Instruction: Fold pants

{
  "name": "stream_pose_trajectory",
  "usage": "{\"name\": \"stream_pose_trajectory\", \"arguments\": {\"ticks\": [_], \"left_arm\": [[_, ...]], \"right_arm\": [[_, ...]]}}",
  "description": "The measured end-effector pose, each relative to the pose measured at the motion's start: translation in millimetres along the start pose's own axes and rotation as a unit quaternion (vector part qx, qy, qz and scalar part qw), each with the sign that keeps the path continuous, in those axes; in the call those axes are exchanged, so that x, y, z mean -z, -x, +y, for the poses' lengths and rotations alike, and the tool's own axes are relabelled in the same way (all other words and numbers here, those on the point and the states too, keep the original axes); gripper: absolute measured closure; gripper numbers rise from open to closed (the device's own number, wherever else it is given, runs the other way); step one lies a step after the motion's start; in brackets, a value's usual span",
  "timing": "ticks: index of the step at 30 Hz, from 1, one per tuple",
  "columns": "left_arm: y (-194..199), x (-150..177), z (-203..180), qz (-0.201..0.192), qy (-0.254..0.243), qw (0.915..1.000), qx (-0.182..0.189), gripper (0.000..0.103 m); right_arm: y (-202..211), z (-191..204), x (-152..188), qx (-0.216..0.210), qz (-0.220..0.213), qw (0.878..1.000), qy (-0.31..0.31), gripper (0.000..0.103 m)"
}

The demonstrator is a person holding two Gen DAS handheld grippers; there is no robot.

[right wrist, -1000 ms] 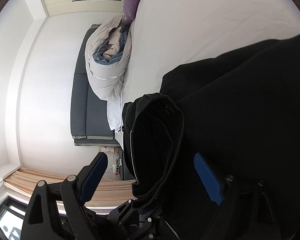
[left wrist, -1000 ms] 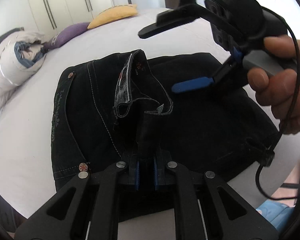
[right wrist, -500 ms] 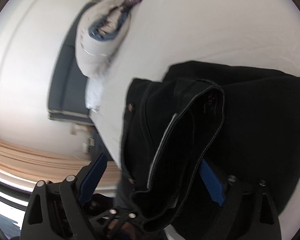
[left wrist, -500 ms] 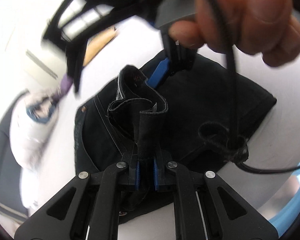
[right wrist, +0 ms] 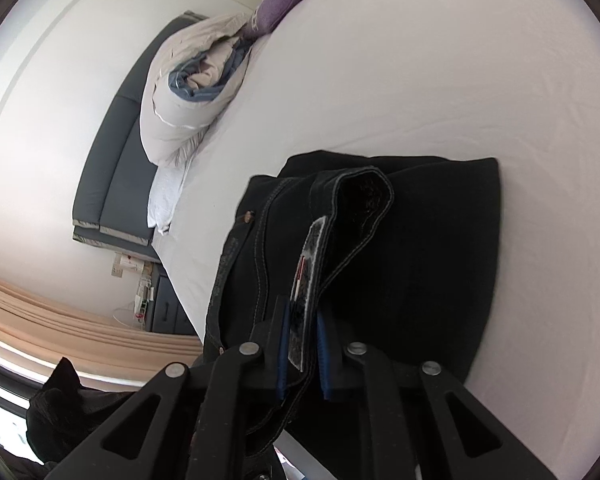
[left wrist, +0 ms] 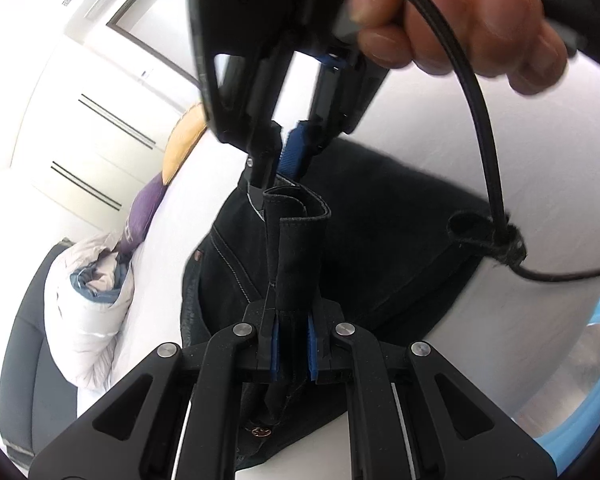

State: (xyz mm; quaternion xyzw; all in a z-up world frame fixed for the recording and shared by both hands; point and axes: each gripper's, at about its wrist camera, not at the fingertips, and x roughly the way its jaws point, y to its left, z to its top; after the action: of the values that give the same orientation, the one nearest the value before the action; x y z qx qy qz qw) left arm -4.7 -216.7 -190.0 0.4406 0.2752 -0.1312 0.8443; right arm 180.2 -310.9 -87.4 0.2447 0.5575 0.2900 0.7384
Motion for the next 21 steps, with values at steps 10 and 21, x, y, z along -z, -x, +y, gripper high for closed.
{"name": "stream_pose_trajectory", "arguments": {"ticks": [10,21], "left_arm": [[23.7,-13.4,-18.1,-0.023,-0.012,0.9994,0.024,0.095],[1.5,-8.6,-48.7,0.000,-0.021,0.9975,0.068,0.093]], "right_arm": [[32.3,-13.5,18.8,0.002,-0.044,0.999,-0.020,0.090],[20.8,-62.7,37.8,0.014,-0.041,0.996,-0.081,0.088]]}}
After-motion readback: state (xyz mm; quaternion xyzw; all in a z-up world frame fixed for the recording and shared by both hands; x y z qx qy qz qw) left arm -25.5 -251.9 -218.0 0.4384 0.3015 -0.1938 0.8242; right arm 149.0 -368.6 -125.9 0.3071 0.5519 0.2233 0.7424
